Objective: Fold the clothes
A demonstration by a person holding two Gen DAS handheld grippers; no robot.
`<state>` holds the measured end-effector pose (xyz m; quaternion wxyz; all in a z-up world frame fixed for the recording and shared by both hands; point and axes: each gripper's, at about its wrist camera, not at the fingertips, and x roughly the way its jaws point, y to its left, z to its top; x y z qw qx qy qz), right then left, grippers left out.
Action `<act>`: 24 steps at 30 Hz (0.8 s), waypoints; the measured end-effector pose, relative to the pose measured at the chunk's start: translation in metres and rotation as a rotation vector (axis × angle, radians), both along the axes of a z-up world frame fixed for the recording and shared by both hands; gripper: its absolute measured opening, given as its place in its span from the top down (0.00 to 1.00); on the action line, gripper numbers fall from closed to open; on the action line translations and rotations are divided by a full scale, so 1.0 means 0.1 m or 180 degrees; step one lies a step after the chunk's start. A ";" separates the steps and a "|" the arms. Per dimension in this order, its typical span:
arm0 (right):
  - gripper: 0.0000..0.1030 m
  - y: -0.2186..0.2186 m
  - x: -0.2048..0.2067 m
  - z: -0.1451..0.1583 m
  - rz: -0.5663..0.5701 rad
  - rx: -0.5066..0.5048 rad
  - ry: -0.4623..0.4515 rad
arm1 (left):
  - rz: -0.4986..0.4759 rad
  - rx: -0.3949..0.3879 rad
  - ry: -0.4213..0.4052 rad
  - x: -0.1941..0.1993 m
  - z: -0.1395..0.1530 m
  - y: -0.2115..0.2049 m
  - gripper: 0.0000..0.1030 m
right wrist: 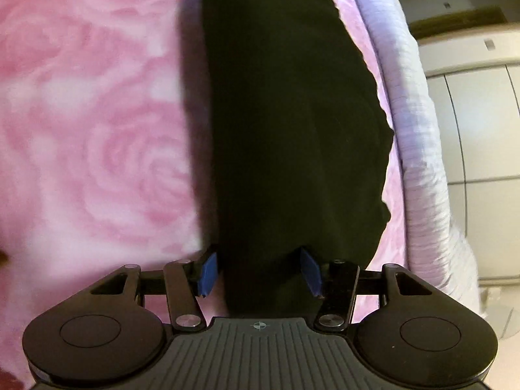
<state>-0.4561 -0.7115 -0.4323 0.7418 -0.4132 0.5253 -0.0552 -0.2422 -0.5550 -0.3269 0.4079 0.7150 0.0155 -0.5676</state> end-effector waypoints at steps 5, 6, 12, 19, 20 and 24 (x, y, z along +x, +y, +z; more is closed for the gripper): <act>0.89 -0.16 -0.17 0.28 -0.0240 0.0363 0.0077 | 0.0048 -0.0003 0.0081 -0.05 0.19 0.03 0.89; 0.89 -0.16 -0.20 0.37 -0.0317 0.0425 0.0062 | 0.0050 -0.0016 0.0107 -0.10 0.25 0.08 0.90; 0.90 0.02 -0.74 0.76 -0.0518 0.0671 0.0104 | 0.0194 0.0054 0.0466 -0.61 0.63 0.47 0.90; 0.90 0.35 -1.67 0.81 -0.0702 0.0865 0.0452 | 0.0364 0.0487 0.0982 -1.42 0.69 1.03 0.88; 0.89 0.36 -1.72 0.80 -0.0704 0.0851 0.0471 | 0.0412 0.0552 0.1001 -1.44 0.66 1.05 0.86; 0.74 0.40 -1.73 0.75 -0.0730 0.0752 0.0639 | 0.0537 0.0712 0.1138 -1.36 0.72 1.19 0.78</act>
